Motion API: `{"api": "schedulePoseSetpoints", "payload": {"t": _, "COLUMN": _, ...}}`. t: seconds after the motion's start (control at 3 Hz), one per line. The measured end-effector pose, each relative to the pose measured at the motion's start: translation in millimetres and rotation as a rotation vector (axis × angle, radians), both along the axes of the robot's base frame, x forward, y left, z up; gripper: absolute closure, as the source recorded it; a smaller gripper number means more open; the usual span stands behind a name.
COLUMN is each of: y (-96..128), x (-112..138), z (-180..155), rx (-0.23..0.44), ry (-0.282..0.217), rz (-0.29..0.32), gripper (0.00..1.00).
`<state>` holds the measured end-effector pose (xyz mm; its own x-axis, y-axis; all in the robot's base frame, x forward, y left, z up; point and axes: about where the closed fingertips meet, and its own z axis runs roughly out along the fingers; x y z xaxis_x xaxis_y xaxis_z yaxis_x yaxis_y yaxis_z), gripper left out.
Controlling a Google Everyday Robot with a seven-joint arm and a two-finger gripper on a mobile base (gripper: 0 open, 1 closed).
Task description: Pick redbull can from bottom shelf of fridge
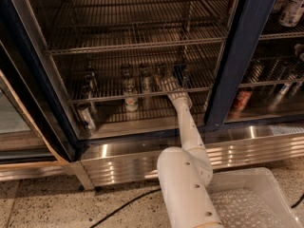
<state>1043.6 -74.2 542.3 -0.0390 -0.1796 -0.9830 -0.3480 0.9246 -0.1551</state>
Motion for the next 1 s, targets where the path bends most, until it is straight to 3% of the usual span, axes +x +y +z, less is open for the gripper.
{"api": "schedulePoseSetpoints", "payload": {"t": 0.67, "y": -1, "x": 0, "z": 5, "rx": 0.001, "ry": -0.001, "rz": 0.000, "gripper": 1.00}}
{"api": "schedulePoseSetpoints", "payload": {"t": 1.0, "y": -8, "x": -4, "z": 15, "rx": 0.042, "ry": -0.009, "rz": 0.010, "gripper": 1.00}}
